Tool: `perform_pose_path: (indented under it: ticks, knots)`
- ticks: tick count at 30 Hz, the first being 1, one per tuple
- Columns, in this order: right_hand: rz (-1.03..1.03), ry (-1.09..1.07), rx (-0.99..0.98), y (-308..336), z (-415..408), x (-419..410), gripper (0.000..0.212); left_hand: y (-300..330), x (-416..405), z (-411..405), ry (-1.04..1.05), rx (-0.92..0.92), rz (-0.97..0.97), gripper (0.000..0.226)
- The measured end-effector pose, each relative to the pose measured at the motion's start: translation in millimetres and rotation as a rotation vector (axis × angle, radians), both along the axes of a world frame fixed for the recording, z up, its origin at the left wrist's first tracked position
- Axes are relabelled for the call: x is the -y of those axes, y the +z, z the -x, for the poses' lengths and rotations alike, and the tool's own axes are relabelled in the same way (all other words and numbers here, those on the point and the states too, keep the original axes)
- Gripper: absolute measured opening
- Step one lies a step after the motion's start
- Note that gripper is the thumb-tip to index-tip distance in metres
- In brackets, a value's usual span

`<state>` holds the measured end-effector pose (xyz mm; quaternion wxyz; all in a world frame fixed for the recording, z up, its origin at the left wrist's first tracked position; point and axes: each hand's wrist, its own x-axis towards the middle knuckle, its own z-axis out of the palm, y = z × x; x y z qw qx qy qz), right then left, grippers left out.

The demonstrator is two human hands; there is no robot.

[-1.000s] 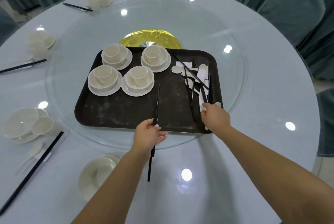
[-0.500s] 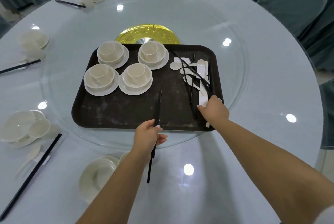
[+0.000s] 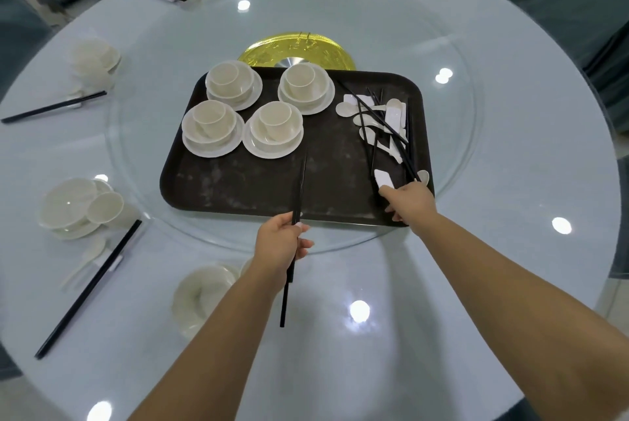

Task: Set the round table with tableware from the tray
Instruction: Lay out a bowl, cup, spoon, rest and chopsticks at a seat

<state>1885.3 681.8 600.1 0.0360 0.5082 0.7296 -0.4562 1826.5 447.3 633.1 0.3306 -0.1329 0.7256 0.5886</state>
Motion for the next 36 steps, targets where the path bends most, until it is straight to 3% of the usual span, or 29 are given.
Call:
perform_pose_path:
  ticks: [5, 11, 16, 24, 34, 36]
  knots:
    - [0.294, -0.214, -0.327, 2.6, -16.9, 17.0, 0.019, 8.5, 17.6, -4.4, 0.005, -0.035, 0.025, 0.026]
    - [0.519, -0.312, -0.484, 19.2, -25.6, 49.1, 0.009, 19.8, 45.0, -17.6, 0.092, -0.037, -0.004, 0.017]
    - [0.44, -0.049, -0.38, 27.1, -38.7, 89.7, 0.005, 22.9, 71.2, -29.1, 0.167, -0.058, -0.014, 0.016]
    - [0.084, 0.745, -0.047, -15.7, -68.8, 169.6, 0.013, 22.5, 117.8, -54.2, 0.25, -0.047, -0.037, 0.023]
    - [-0.081, 0.953, 0.075, -35.5, -52.4, 221.3, 0.018, 11.7, 174.7, -96.4, 0.367, -0.008, -0.069, 0.026]
    - [-0.124, 1.032, 0.11, -35.2, -53.8, 226.2, 0.029, 8.6, 180.7, -100.7, 0.392, -0.001, -0.069, 0.027]
